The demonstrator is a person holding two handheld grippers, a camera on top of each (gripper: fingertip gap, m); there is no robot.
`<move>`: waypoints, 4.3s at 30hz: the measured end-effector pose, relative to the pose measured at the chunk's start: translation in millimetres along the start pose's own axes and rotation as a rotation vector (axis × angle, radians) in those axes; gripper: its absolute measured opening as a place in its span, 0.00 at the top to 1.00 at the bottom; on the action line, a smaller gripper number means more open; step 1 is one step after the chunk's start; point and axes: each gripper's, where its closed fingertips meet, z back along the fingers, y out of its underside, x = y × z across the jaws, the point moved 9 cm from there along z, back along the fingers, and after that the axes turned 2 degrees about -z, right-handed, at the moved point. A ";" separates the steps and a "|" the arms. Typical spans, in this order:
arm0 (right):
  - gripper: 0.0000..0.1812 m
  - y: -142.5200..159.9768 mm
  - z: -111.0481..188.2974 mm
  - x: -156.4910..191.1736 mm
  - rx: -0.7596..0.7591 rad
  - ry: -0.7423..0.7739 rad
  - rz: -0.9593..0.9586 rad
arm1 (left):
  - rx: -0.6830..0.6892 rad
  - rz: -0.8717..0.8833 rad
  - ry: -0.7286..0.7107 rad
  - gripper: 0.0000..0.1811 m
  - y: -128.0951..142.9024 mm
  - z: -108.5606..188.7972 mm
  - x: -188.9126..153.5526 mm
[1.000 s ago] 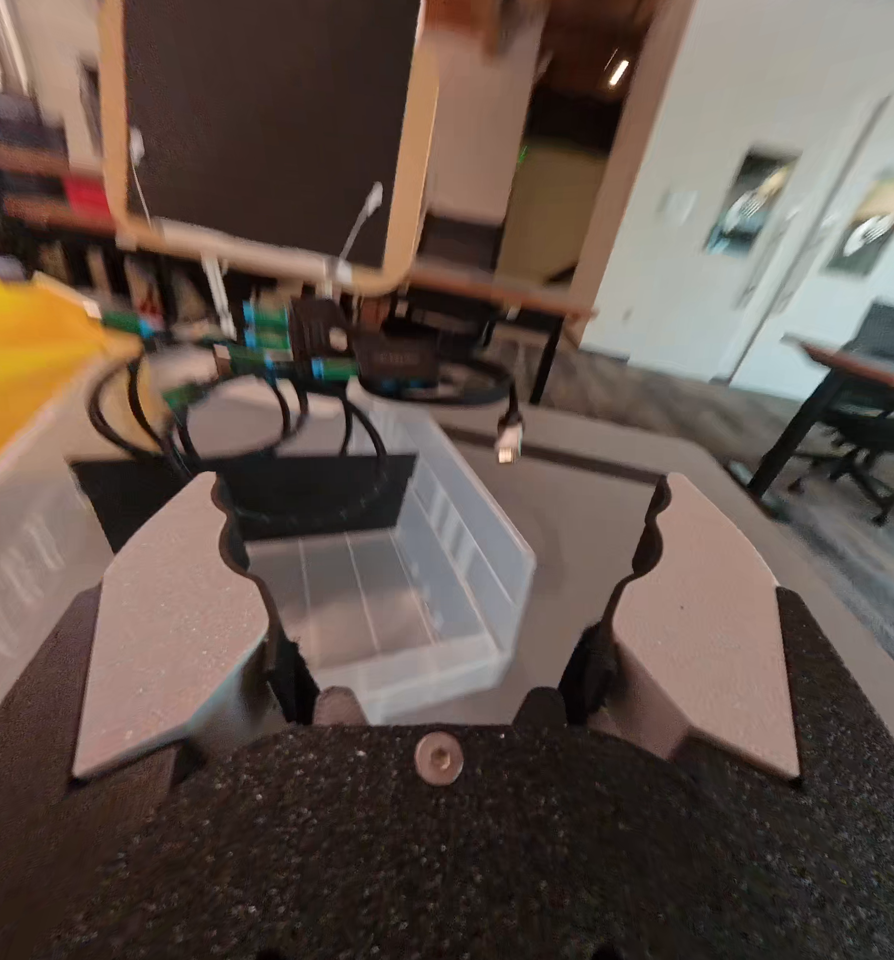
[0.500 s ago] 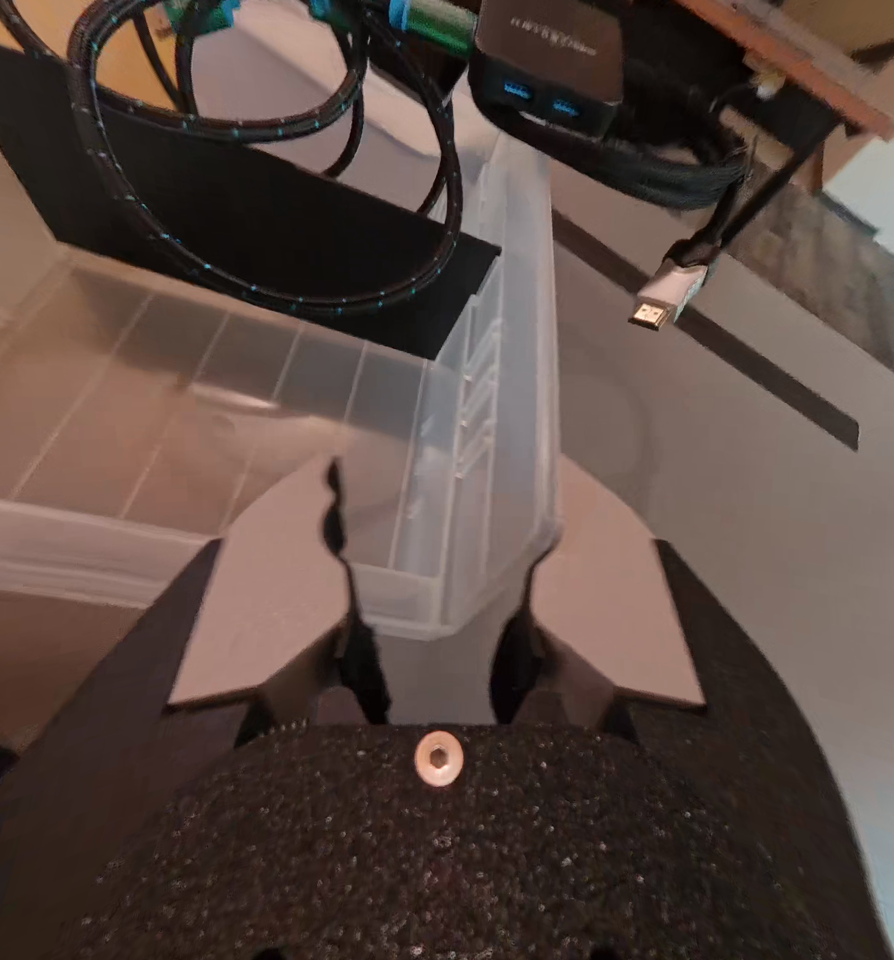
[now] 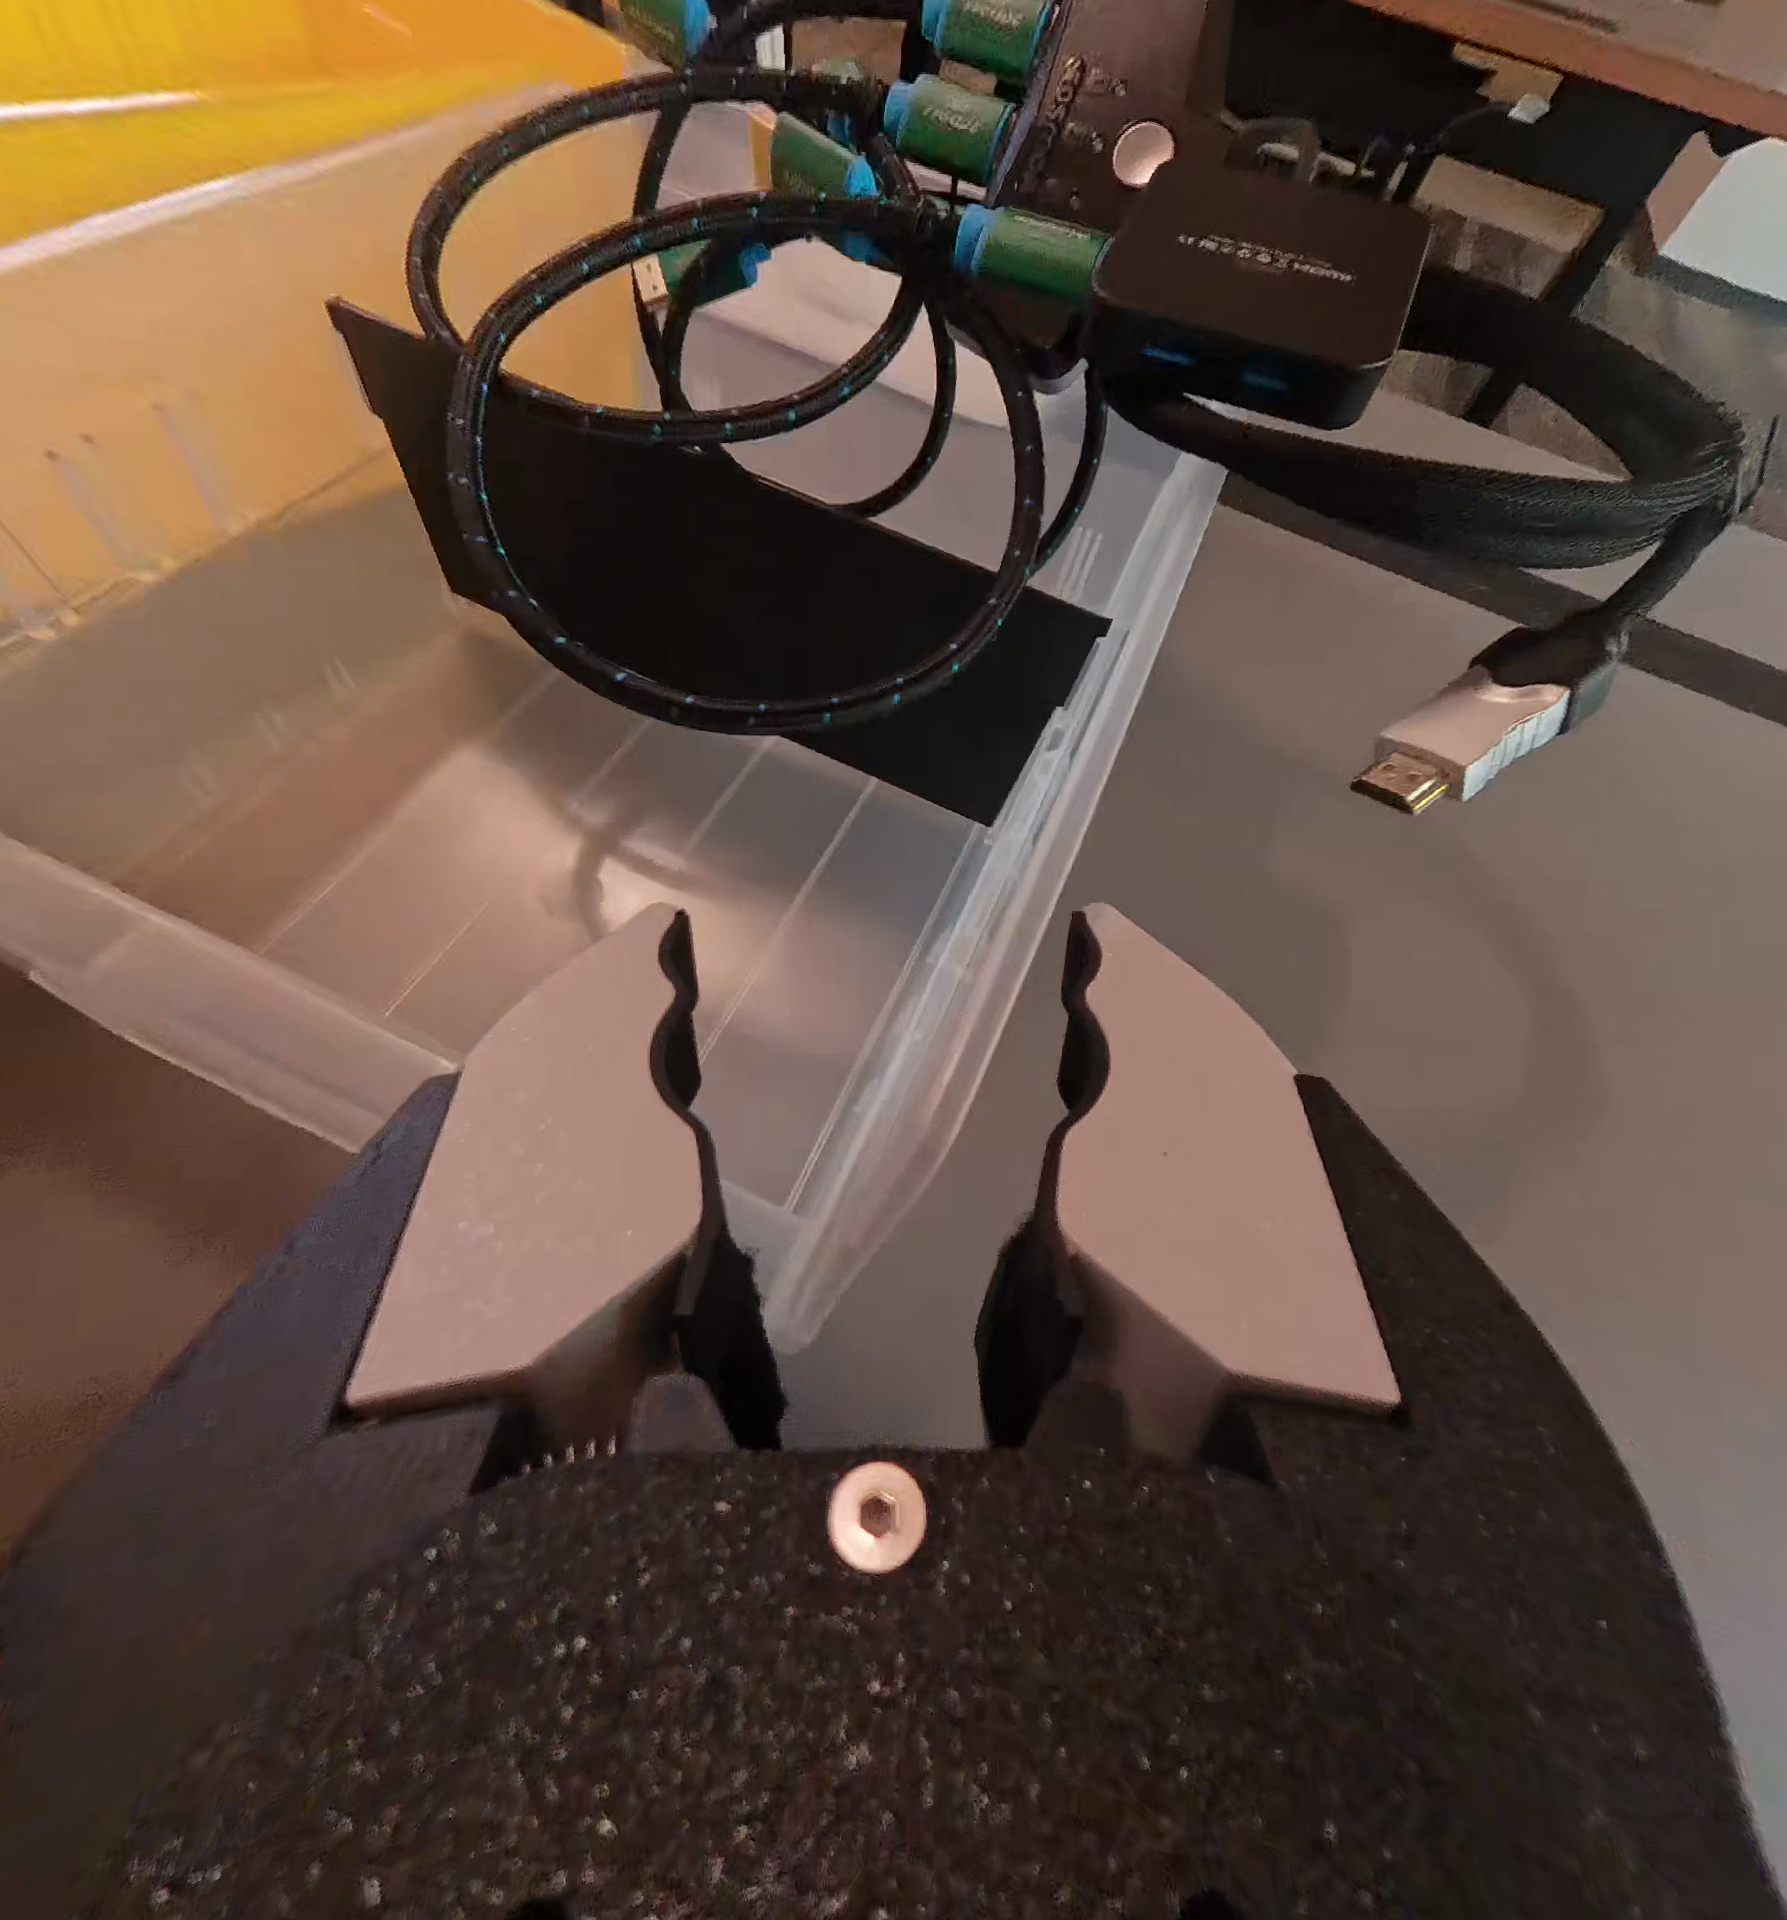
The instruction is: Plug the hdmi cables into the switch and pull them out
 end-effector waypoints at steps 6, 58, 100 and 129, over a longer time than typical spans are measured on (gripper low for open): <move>0.76 3.8 -7.9 -0.5 0.037 0.054 0.059 | 0.124 0.019 0.014 0.52 4.6 -17.0 10.7; 0.98 -225.8 3.5 265.7 -0.871 -0.057 0.275 | -0.087 -0.382 -0.879 0.90 -105.7 284.5 140.6; 0.35 -119.3 -54.7 280.0 -0.381 -0.164 0.341 | 0.046 -0.136 -1.065 0.65 48.3 377.0 185.5; 0.92 -35.1 -0.7 58.8 0.137 0.097 0.240 | 0.260 -0.106 -0.188 0.87 -21.1 47.5 50.1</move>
